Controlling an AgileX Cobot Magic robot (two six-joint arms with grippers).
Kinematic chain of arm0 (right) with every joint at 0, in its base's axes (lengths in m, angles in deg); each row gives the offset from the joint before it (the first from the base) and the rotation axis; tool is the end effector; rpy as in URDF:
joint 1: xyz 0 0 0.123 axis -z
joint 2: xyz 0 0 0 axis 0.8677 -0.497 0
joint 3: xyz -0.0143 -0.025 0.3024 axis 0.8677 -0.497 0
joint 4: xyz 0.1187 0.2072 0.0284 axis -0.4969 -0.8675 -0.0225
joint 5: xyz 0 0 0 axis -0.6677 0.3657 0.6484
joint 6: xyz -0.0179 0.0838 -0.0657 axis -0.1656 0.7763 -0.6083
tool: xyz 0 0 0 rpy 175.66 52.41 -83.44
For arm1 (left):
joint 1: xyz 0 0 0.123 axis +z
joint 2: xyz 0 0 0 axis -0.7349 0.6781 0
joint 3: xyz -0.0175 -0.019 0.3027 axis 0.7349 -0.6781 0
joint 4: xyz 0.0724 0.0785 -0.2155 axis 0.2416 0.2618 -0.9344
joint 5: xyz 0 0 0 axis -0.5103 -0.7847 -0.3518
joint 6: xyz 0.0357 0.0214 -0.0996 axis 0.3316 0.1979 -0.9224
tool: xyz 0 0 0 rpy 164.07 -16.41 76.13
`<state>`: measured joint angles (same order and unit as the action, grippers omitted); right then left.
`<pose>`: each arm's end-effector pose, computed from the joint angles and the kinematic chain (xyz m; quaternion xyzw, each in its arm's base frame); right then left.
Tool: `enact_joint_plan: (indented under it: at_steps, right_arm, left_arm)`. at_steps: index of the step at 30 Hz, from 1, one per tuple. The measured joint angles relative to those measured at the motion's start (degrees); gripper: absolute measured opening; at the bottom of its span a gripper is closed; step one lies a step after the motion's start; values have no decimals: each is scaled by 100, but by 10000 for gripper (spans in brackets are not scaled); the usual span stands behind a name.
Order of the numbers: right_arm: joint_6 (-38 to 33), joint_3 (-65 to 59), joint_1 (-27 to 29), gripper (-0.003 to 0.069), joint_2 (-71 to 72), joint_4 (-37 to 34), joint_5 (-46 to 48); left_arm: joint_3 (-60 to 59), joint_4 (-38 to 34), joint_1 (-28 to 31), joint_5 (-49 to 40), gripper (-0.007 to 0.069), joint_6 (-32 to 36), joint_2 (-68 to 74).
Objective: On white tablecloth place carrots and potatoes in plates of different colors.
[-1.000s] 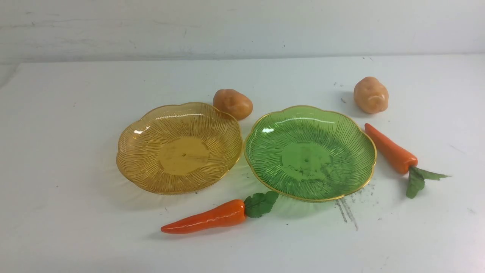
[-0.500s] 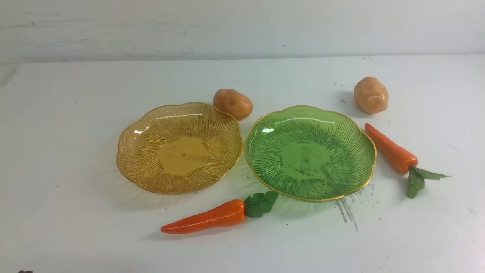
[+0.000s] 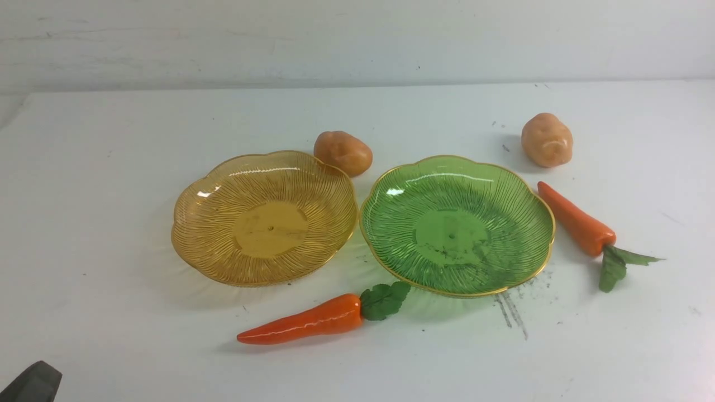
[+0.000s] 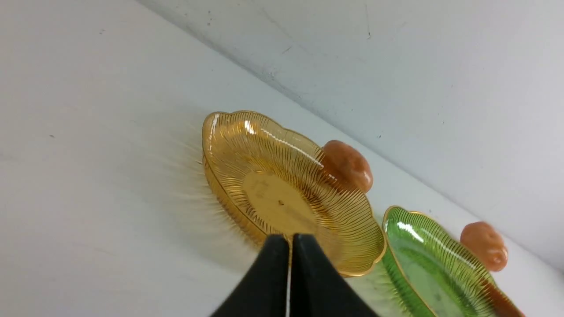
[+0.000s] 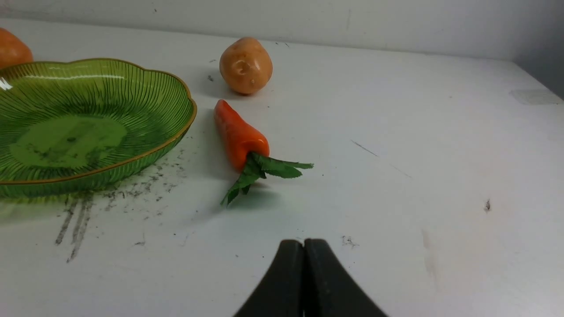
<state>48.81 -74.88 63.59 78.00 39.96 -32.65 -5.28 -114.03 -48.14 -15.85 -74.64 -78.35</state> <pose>0.0379 -0.0020 0.1663 0.0076 0.8073 -0.0275 0.5895 0.0427 -0.0104 0.1906 -0.1914 0.7060 -0.2464 0.6358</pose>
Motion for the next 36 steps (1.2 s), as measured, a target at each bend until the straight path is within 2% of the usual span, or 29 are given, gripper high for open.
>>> enact_joint_plan:
  at_steps: [4, 6, 10, 14, 18, 29, 33, 36]
  right_arm:
    - [-7, 0, 0, -15, 5, -58, -26]
    - [19, -20, 0, -15, 5, -358, -201]
    - [263, -34, 0, -15, 5, -1437, -811]
    - [756, -34, 0, -15, 5, -3065, -1519]
    - [794, -34, 0, -15, 5, -3814, -1755]
    - [793, -5, 0, -15, 5, -4301, -1933]
    - [263, 852, 0, -15, -23, -4095, -1600]
    - [-265, 1806, 0, -15, -370, -3794, -1016]
  left_arm:
    - [-7, -200, 0, 199, -3, 0, 0]
    - [-7, -345, 0, 341, -3, 0, 0]
    - [-7, -495, 0, 523, -3, 0, 0]
    - [-7, -535, 0, 531, -3, 0, 0]
    - [-7, -535, 0, 531, -3, 0, 0]
    - [-7, -544, 0, 1043, -3, 0, 0]
    - [141, -332, 0, 1014, -3, 178, 0]
    - [538, -73, 0, 727, -3, 505, 0]
